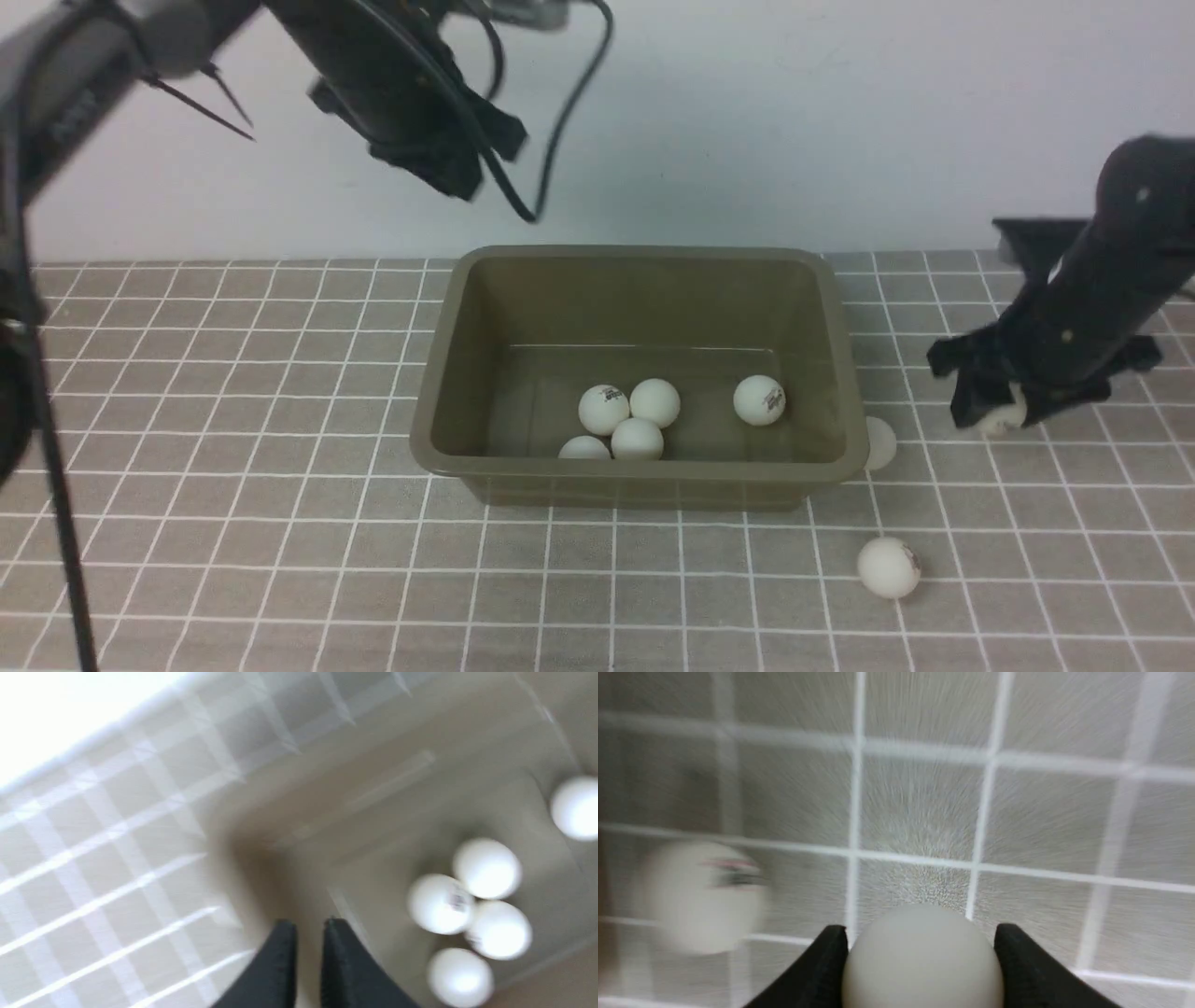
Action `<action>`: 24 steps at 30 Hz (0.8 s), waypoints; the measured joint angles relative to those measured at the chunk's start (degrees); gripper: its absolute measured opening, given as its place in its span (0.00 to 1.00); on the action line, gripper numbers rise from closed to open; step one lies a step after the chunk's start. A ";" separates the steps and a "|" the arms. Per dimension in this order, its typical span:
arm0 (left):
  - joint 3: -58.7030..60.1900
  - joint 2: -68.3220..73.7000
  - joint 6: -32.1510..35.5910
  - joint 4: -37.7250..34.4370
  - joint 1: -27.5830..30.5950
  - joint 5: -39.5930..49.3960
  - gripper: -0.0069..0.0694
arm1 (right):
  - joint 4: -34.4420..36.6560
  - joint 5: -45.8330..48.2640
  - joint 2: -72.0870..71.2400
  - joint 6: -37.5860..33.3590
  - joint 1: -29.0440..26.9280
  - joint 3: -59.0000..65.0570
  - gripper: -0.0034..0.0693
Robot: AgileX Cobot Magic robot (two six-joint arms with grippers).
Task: Put the table tennis balls into the box on the grey coffee tablecloth.
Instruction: 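Reach for and grasp a ping pong ball on the table, then release the ping pong ball into the bin and lift the gripper away, then reach for and grasp a ping pong ball on the table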
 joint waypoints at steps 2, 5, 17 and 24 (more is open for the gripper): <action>-0.18 -1.32 0.00 -0.18 2.64 0.06 0.10 | 1.80 0.36 -3.50 -0.37 0.74 -1.88 0.54; 0.11 -2.25 0.00 -1.60 8.56 0.50 0.08 | 7.93 0.35 -7.25 -4.40 5.03 -5.76 0.54; 15.68 -2.14 2.40 -6.45 14.58 0.65 0.08 | 11.50 4.37 0.86 -8.42 13.37 -11.76 0.88; 21.76 -1.94 5.23 -8.85 12.61 0.39 0.08 | -3.30 14.08 -5.95 -2.47 13.37 -7.82 0.88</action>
